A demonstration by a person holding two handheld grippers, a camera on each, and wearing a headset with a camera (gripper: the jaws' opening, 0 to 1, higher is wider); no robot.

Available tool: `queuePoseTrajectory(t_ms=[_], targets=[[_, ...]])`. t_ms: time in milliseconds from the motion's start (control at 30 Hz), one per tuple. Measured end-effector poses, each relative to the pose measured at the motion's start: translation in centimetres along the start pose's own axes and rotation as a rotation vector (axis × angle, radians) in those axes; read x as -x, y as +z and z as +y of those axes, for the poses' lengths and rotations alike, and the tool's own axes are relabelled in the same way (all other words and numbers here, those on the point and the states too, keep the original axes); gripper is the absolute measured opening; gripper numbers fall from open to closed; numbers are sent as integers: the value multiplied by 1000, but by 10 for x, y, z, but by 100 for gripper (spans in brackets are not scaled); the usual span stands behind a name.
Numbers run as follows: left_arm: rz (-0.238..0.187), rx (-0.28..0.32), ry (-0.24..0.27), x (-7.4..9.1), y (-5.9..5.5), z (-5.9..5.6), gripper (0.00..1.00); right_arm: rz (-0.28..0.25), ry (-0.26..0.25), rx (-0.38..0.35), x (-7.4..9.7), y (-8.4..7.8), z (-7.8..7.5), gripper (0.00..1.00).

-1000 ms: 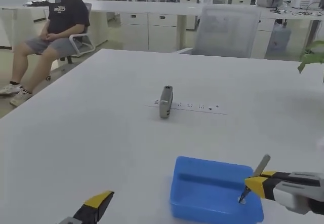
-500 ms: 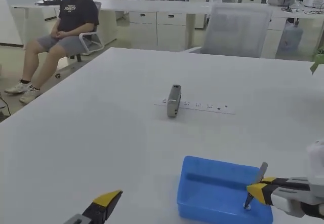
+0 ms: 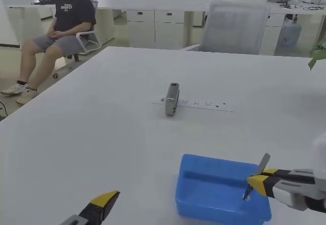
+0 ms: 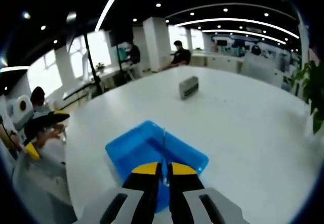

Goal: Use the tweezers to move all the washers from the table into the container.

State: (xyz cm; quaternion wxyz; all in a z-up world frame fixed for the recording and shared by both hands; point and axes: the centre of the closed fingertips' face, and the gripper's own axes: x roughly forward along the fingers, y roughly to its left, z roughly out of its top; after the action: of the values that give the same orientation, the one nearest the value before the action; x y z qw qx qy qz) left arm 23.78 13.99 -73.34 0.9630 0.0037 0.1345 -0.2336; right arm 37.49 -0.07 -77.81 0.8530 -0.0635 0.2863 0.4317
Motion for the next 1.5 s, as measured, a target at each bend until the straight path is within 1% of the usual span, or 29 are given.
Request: queuePoseTrajectory(t_ms=[133, 233, 333, 367, 500, 567, 633, 733, 833, 900, 1000, 1133, 1267, 1500], targets=[[0, 3, 2, 0, 0, 1, 85, -17, 0, 2, 6, 5, 3, 3], [3, 8, 4, 0, -1, 1, 85, -28, 4, 5, 12, 8, 9, 3], [1, 10, 1, 0, -1, 1, 85, -51, 16, -16, 22, 10, 15, 3], [1, 9, 0, 0, -1, 1, 85, -59, 23, -28, 27, 10, 20, 3], [5, 10, -9, 0, -2, -1, 84, -71, 30, -46, 40, 6, 31, 3], [8, 8, -12, -1, -2, -1, 84, -79, 31, -53, 46, 3, 36, 3], [6, 5, -13, -1, -2, -2, 84, -90, 28, -58, 48, 3, 36, 3], [7, 8, -17, -1, -2, -2, 84, -87, 16, -68, 43, 2, 28, 3], [8, 7, -19, -1, -2, -3, 84, -121, 13, -100, 35, 10, 20, 3], [16, 4, -15, -1, -4, -2, 83, -119, 10, -101, 28, 10, 16, 3], [14, 2, -7, 0, -4, 0, 83, -96, 0, -103, 12, 6, 9, 3], [14, 5, 2, 0, -4, 2, 83, -47, -8, -84, -1, -4, 2, 3], [15, 4, 10, 0, -4, 3, 83, -20, -19, -60, -6, -10, -1, 3], [22, 0, 8, 0, -5, 2, 83, -34, -34, -60, -6, -9, -11, 3]])
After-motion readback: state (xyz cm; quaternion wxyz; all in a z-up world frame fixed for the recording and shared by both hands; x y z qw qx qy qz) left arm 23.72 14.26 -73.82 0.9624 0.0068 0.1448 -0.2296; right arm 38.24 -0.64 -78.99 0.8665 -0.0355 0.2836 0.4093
